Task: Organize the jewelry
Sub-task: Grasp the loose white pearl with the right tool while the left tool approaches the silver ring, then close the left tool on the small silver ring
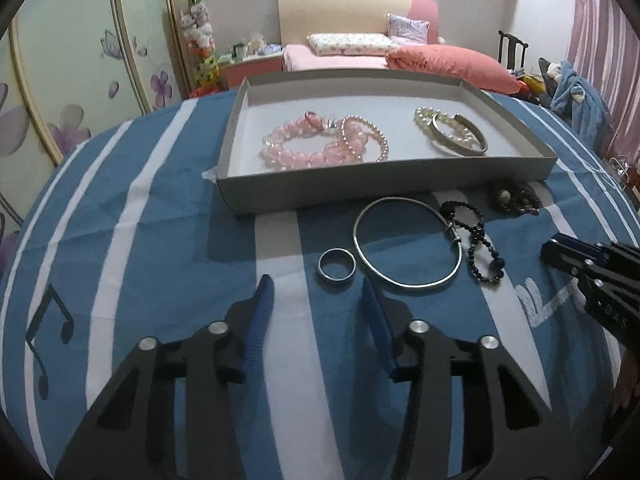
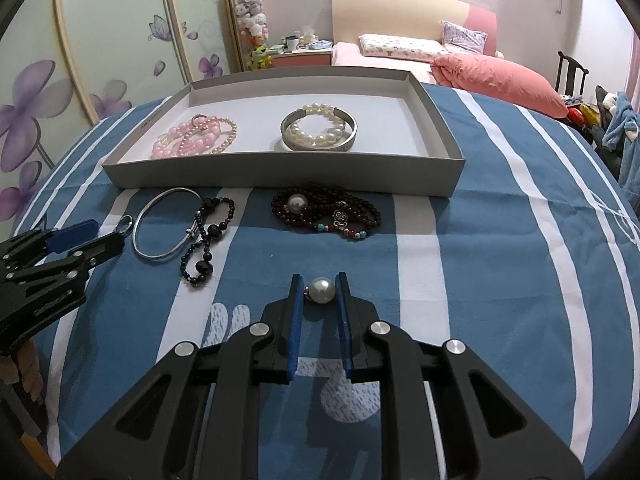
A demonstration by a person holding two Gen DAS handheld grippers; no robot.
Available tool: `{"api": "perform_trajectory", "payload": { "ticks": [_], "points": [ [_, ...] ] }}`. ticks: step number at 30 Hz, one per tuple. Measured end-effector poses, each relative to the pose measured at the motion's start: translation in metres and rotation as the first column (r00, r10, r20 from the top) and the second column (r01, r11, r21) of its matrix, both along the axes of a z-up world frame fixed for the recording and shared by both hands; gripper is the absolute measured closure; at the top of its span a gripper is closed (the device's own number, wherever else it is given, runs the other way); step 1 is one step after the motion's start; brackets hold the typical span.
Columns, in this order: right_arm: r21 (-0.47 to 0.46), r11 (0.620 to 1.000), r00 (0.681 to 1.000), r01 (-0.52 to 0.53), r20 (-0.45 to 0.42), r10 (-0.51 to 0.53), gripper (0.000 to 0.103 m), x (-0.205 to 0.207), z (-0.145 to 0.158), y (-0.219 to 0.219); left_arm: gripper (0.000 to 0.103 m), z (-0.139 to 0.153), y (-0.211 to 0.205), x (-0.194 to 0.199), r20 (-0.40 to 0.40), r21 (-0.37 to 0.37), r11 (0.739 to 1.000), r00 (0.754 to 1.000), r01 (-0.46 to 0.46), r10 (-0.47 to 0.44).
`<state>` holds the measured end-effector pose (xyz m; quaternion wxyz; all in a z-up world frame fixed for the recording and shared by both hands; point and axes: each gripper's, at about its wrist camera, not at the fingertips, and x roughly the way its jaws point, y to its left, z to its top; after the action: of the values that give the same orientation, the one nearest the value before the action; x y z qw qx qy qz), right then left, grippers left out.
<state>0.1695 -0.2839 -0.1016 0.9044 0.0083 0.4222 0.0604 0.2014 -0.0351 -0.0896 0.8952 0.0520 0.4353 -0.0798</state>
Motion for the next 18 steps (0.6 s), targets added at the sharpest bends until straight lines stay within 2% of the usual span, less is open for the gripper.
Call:
{"api": "perform_trajectory", "payload": {
  "ticks": [10, 11, 13, 18],
  "points": [
    [0.001, 1.000, 1.000, -0.001, 0.000, 0.001, 0.086, 0.000, 0.000, 0.000, 0.062, 0.000, -0.008, 0.009, 0.001, -0.005, 1.000, 1.000, -0.003, 0.003],
    [0.000, 1.000, 1.000, -0.004, 0.000, 0.004, 0.086, 0.000, 0.000, 0.001, 0.065, 0.000, -0.007, 0.009, 0.001, -0.007, 1.000, 1.000, -0.005, 0.005],
    [-0.003, 1.000, 1.000, -0.011, 0.000, 0.011, 0.086, 0.000, 0.000, 0.002, 0.081, 0.002, -0.006, 0.009, 0.006, 0.003, 1.000, 1.000, -0.017, 0.017],
    [-0.002, 1.000, 1.000, -0.028, 0.000, 0.028, 0.086, -0.001, 0.001, 0.006, 0.081, 0.002, 0.008, 0.004, 0.006, 0.015, 0.999, 0.999, -0.043, 0.043]
  ]
}}
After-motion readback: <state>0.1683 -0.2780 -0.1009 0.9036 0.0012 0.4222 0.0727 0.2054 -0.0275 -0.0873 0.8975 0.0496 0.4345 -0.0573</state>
